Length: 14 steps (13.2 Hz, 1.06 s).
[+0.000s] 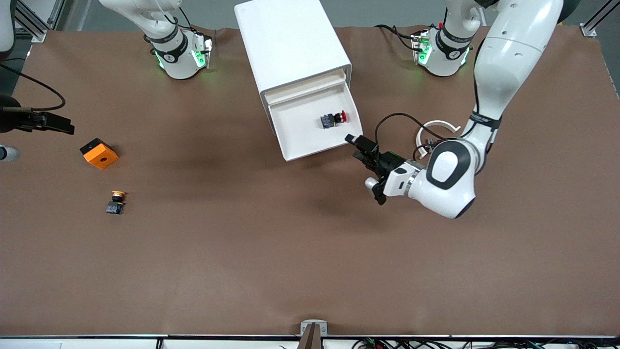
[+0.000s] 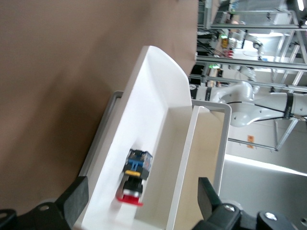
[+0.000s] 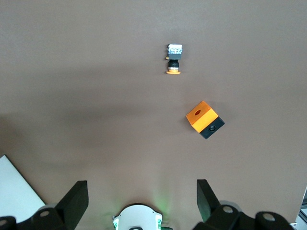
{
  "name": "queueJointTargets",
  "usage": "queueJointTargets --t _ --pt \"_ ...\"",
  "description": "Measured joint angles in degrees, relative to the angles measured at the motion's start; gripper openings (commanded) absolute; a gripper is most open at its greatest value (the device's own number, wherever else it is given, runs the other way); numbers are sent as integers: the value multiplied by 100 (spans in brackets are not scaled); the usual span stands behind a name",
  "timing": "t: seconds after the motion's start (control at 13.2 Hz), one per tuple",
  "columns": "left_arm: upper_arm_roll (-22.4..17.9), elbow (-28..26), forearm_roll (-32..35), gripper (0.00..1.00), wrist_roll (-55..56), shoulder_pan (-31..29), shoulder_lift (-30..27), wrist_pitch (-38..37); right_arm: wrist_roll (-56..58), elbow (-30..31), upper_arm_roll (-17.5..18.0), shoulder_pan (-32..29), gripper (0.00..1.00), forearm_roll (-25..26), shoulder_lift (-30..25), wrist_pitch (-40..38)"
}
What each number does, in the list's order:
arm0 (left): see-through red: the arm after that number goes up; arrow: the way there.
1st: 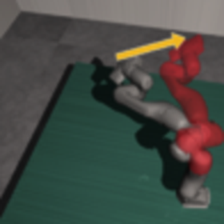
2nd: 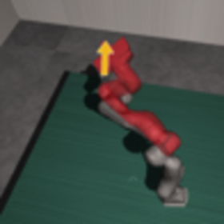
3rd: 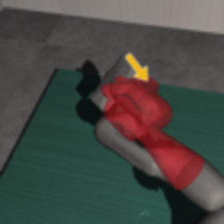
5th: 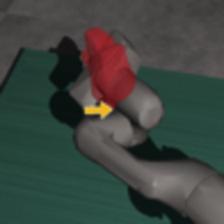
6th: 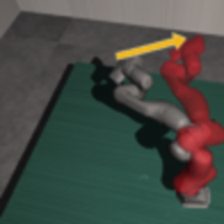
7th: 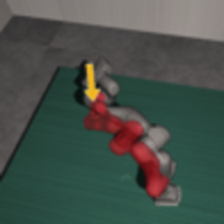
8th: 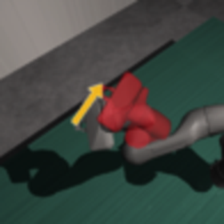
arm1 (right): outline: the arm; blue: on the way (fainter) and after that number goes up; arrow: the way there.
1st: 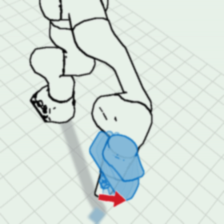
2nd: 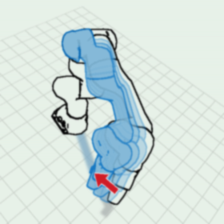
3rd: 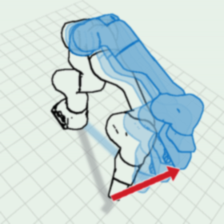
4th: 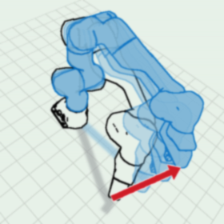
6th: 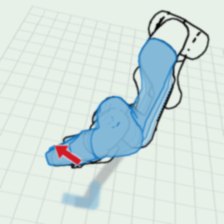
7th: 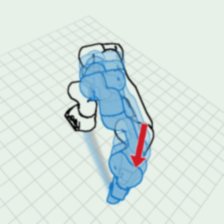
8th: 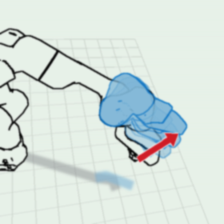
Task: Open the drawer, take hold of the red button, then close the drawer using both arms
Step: 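Withdraw the left gripper while the right gripper moves over the drawer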
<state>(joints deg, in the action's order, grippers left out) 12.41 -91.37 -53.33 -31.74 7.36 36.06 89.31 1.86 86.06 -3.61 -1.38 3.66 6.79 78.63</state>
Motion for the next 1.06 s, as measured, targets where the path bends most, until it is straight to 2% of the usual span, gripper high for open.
queueJointTargets --t 0.15,0.38,0.68,1.06 --pt "0 20 607 100 397 -139 -298 -27 -269 -12 14 6 100 -17 24 19" --pt "-30 145 1737 100 1177 -398 -906 -101 -1785 -85 55 130 100 -486 23 19" --pt "-74 174 2968 100 1470 -1176 -1485 -337 -4184 -120 100 943 100 -836 22 18" --pt "-67 536 4712 100 1947 -1187 -1957 -525 -6968 -328 118 2012 100 -1290 11 26"
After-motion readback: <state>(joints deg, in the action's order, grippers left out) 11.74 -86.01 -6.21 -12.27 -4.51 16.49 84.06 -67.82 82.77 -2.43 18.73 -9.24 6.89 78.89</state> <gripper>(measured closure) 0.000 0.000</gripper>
